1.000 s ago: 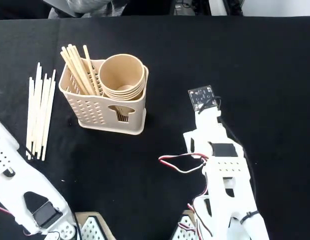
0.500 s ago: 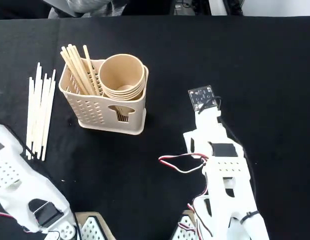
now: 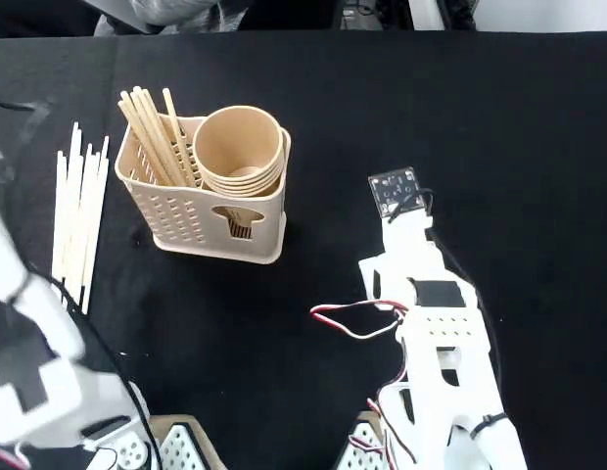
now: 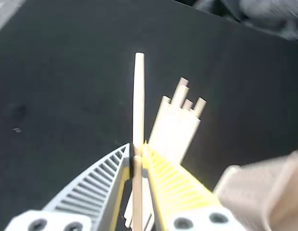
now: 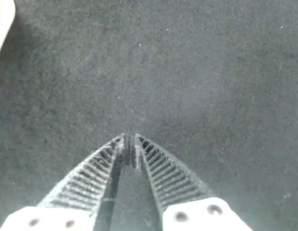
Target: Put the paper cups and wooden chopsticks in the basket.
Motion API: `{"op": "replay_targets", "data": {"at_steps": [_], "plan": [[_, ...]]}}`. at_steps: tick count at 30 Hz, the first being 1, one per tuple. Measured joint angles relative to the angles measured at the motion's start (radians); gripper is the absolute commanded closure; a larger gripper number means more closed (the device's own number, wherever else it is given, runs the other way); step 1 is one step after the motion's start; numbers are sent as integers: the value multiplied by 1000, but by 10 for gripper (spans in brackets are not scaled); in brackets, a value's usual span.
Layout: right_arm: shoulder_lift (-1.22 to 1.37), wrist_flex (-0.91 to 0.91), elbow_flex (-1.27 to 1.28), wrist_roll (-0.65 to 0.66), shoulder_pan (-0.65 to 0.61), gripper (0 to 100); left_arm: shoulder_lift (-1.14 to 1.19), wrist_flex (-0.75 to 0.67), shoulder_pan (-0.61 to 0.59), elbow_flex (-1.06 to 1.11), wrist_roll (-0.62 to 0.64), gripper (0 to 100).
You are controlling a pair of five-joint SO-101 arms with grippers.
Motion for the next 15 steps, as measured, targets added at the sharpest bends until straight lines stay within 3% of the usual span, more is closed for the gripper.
{"op": "replay_targets", "data": {"at_steps": [5, 10, 15], "plan": [[0, 0, 0, 0, 0, 970, -419, -315, 74, 497, 0, 971], [0, 0, 0, 0, 0, 970, -841, -747, 81, 976, 5, 972], [0, 0, 0, 0, 0, 970, -1030, -1028, 81, 1117, 74, 972]]}}
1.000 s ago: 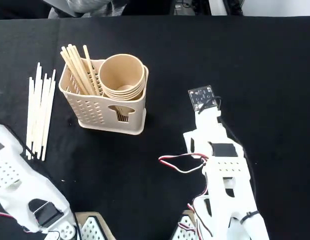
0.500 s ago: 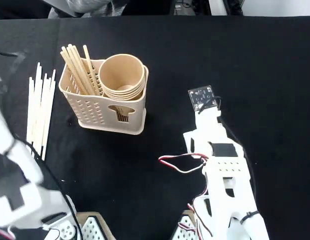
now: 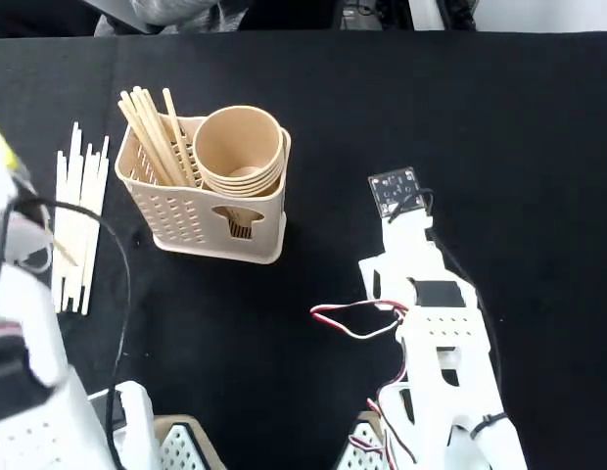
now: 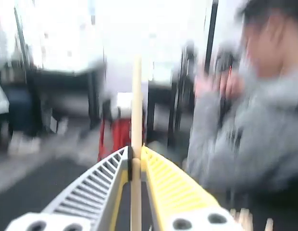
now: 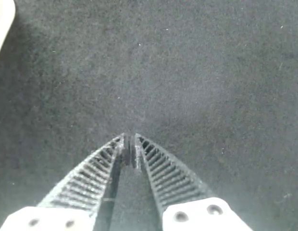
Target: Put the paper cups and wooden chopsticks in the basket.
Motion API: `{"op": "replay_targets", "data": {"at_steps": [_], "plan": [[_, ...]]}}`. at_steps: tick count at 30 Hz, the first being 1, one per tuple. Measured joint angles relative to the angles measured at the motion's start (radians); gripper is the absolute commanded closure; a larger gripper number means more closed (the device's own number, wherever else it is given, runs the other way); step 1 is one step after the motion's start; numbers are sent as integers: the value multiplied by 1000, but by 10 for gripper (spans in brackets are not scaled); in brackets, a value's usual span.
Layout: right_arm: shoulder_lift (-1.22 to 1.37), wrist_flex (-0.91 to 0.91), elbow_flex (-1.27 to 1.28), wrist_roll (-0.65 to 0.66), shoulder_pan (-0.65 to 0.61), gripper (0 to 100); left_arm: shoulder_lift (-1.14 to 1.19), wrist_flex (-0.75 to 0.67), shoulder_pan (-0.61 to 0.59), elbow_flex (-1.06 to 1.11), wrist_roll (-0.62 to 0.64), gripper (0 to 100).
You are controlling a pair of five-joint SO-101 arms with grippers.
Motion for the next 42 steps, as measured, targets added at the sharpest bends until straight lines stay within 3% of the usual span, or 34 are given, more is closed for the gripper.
{"op": "replay_targets", "data": {"at_steps": [5, 9, 13, 24, 30, 37, 42], "plan": [[0, 0, 0, 0, 0, 970, -23, -127, 18, -92, 28, 972], [0, 0, 0, 0, 0, 970, -26, -180, 138, -124, 155, 972], [0, 0, 0, 0, 0, 970, 18, -275, 233, -118, 195, 972], [0, 0, 0, 0, 0, 970, 315, -334, 292, -97, 207, 972], [0, 0, 0, 0, 0, 970, 411, -445, 288, -34, 207, 972], [0, 0, 0, 0, 0, 970, 423, -454, 308, 54, 207, 967], [0, 0, 0, 0, 0, 970, 425, -454, 370, 143, 129, 916]]}}
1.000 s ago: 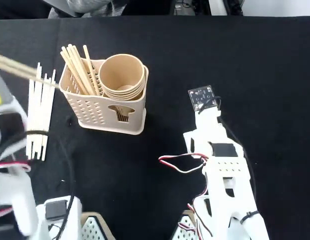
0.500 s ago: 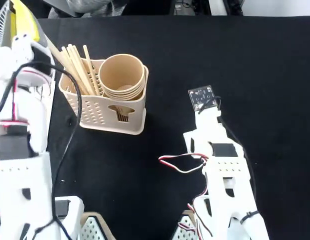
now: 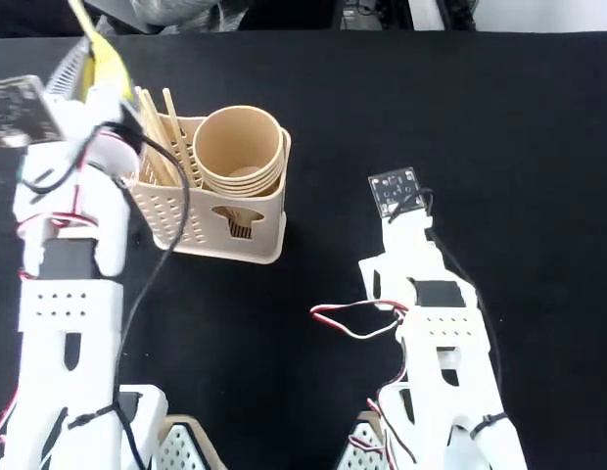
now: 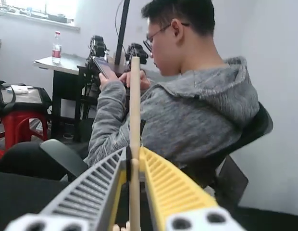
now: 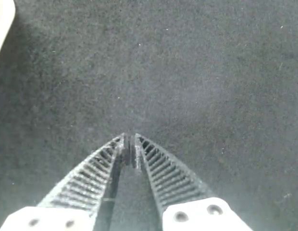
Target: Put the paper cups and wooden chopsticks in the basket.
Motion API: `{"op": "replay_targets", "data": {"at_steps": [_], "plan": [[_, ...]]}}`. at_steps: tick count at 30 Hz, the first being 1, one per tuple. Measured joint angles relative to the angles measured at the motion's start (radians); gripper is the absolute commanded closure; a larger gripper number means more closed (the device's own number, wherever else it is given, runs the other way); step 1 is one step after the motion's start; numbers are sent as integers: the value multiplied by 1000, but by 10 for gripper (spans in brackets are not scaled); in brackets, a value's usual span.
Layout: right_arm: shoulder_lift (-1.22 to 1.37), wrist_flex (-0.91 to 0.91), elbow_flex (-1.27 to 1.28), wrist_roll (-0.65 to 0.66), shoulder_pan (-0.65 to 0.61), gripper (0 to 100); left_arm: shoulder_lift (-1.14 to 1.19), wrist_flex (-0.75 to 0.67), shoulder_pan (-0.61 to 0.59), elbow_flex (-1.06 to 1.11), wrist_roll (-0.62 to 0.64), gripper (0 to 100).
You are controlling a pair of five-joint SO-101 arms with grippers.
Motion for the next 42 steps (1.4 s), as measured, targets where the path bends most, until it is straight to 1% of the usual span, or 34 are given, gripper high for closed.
{"op": "replay_targets", "data": {"at_steps": [3, 7, 11, 16, 18, 21, 24, 27, 30, 33, 37, 39, 42], "plan": [[0, 0, 0, 0, 0, 970, 0, 0, 34, 51, -14, 861], [0, 0, 0, 0, 0, 970, 0, 11, 35, 69, -21, 855], [0, 0, 0, 0, 0, 970, 0, 149, 35, 43, -26, 838], [0, 0, 0, 0, 0, 970, 0, 414, 17, -135, -26, 834], [0, 0, 0, 0, 0, 970, 5, 548, -18, -239, -26, 832], [0, 0, 0, 0, 0, 970, 5, 755, -104, -400, -26, 830], [0, 0, 0, 0, 0, 970, 5, 933, -235, -520, -46, 830], [0, 0, 0, 12, 0, 970, 15, 1054, -379, -545, -101, 830], [0, 0, 0, 23, 0, 970, 77, 1082, -476, -529, -160, 830], [0, 0, 0, 26, 0, 970, 193, 1080, -531, -528, -232, 830], [0, 0, 0, 26, 0, 970, 410, 1016, -539, -528, -358, 830], [0, 0, 0, 26, 0, 970, 534, 979, -539, -532, -394, 830], [0, 0, 0, 26, 0, 970, 718, 968, -539, -612, -419, 830]]}}
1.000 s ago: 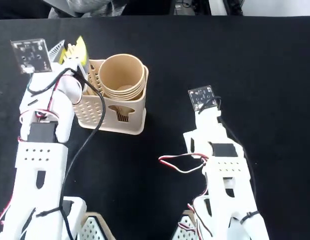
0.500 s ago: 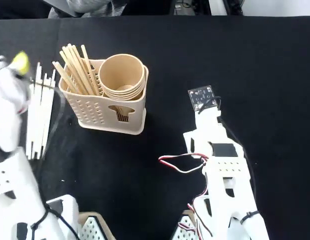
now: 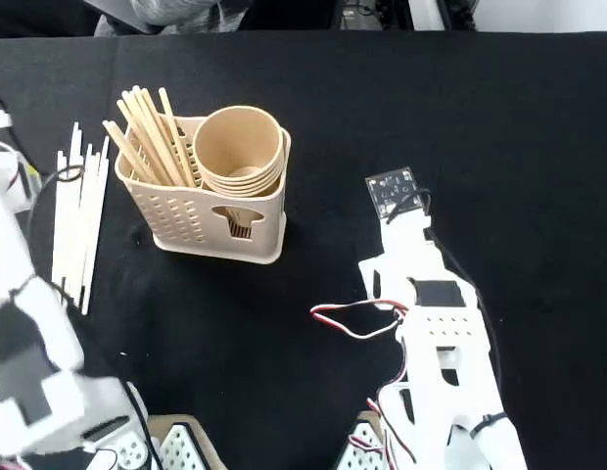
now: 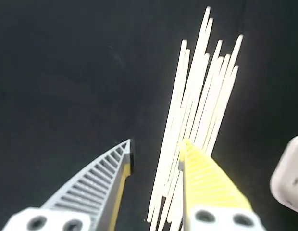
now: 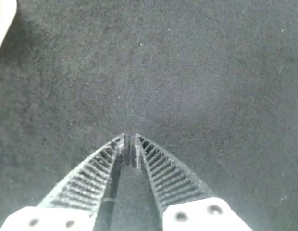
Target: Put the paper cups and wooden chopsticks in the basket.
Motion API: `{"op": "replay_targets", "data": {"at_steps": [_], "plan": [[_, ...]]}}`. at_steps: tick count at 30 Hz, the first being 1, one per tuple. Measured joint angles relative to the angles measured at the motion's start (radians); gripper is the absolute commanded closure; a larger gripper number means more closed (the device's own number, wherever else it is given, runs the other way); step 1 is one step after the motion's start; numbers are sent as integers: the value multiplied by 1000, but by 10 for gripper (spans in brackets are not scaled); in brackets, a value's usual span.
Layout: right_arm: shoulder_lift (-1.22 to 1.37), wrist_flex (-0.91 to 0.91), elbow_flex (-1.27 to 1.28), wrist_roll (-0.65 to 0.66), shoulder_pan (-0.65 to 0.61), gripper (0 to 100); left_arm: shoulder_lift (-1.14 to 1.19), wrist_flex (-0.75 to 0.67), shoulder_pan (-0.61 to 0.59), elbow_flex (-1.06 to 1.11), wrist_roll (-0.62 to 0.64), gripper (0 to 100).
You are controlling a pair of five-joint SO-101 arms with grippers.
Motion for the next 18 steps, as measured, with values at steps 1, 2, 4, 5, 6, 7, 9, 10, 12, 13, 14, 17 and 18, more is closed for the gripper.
{"op": "replay_targets", "data": {"at_steps": [1, 2, 4, 5, 6, 7, 9, 10, 12, 13, 14, 17, 18], "plan": [[0, 0, 0, 0, 0, 970, 64, 5, 0, -38, 0, 830], [0, 0, 0, 0, 0, 970, 127, 17, 0, -83, 0, 830], [0, 0, 0, 0, 0, 970, 256, 44, 0, -186, 0, 830], [0, 0, 0, 0, 0, 970, 322, 57, 0, -242, 0, 830], [0, 0, 0, 0, 0, 970, 387, 74, 0, -302, 0, 830], [0, 0, 0, 0, 0, 970, 451, 91, 2, -362, 0, 830], [0, 0, 0, 3, 0, 970, 571, 149, 20, -483, -5, 830], [0, 0, 0, 3, 0, 970, 628, 184, 34, -551, -5, 830], [0, 0, 0, 3, 0, 970, 729, 238, 63, -690, -5, 830], [0, 0, 0, 3, 0, 970, 776, 256, 75, -766, -5, 830], [0, 0, 0, 3, 0, 970, 821, 273, 84, -836, -5, 830], [0, 0, 0, 3, 0, 970, 956, 311, 92, -1037, 11, 830], [0, 0, 0, 3, 0, 970, 1000, 316, 92, -1099, 18, 830]]}}
